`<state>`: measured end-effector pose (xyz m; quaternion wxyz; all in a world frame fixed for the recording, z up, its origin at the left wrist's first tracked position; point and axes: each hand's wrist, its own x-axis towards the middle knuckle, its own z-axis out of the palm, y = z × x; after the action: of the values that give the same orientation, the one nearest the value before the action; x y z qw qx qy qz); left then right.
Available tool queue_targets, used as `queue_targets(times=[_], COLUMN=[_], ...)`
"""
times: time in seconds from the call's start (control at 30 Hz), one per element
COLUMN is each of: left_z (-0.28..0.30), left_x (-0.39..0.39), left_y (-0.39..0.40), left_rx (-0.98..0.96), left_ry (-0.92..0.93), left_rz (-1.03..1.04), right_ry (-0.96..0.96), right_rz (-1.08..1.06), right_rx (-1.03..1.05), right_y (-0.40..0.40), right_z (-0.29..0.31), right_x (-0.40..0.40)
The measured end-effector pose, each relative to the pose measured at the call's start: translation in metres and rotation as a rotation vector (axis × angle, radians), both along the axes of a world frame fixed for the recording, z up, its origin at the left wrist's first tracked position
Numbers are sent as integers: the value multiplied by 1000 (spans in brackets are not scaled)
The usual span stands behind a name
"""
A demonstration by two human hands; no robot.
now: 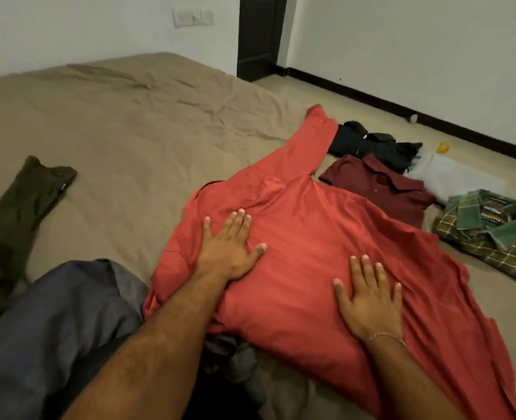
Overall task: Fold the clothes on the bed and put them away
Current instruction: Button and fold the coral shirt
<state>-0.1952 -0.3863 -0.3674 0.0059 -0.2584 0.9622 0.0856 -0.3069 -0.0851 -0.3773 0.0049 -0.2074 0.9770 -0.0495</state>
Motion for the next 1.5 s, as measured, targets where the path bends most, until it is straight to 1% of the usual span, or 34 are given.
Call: queue_targets(times=[0.17, 0.3, 0.4, 0.47, 0.53, 0.6, 0.63, 0.67, 0.7, 0.73, 0.77, 0.8, 0.83, 0.87, 0.9, 0.93, 1.03, 1.07, 1.13, 1.17, 1.23, 1.3, 1.33, 1.4, 1.47, 1.5], left_z=[-5, 1, 7, 13, 22, 38, 45, 53, 60, 67, 71, 72, 68, 64, 62, 62, 76, 82, 93, 96, 102, 109, 112, 123, 140, 150], left_x=[-7, 1, 19, 38, 61, 79, 85, 87, 90, 90, 91, 93, 91, 92, 92, 92, 93, 95, 100, 103, 106, 107, 106, 97, 77, 67], left_y=[-5, -12, -23, -42, -59, -61, -52, -41, -25, -8, 12, 35, 54, 71, 81, 87, 74, 64, 38, 25, -4, -26, -33, -42, -47, -49], left_rx=[27, 53, 13, 13, 32, -48, -112, -176, -216, -206, -150, -92, -77, -116, -163, -198, -241, -222, -108, -50, 30, 102, 141, 206, 199, 174], left_ry=[31, -23, -92, -177, -292, -361, -327, -238, -129, -33, 1, -29, -100, -191, -260, -288, -273, -283, -241, -209, -141, -85, -44, 80, 189, 204], left_rz=[-56, -104, -163, -106, 8, 26, -11, -96, -234, -409, -591, -742, -835, -866, -845, -795, -598, -523, -351, -259, -112, -17, 10, 40, 19, -13], right_ry=[22, 8, 9, -20, -53, -60, -19, 49, 103, 119, 81, 23, -39, -90, -117, -133, -192, -230, -265, -275, -233, -178, -182, -280, -342, -346], right_rz=[-218, -266, -283, -318, -370, -389, -350, -238, -60, 168, 397, 570, 653, 666, 633, 584, 480, 448, 362, 302, 194, 81, 51, -31, -122, -153], right_rx=[27, 96, 149, 146, 134, 114, 89, 31, -57, -160, -220, -216, -148, -54, 26, 63, 34, 24, 65, 37, -156, -257, -296, -400, -521, -574], right_y=[65, 106, 135, 150, 160, 160, 159, 154, 151, 145, 137, 129, 119, 113, 108, 108, 117, 124, 145, 156, 169, 180, 185, 189, 188, 186], right_z=[0, 6, 10, 16, 21, 27, 28, 31, 32, 33, 34, 35, 33, 29, 24, 19, 23, 26, 31, 35, 45, 56, 61, 74, 85, 88], right_x=[-23, -24, -15, -11, -10, -3, 6, 16, 32, 47, 63, 82, 96, 110, 119, 125, 123, 118, 105, 101, 88, 72, 61, 47, 34, 26])
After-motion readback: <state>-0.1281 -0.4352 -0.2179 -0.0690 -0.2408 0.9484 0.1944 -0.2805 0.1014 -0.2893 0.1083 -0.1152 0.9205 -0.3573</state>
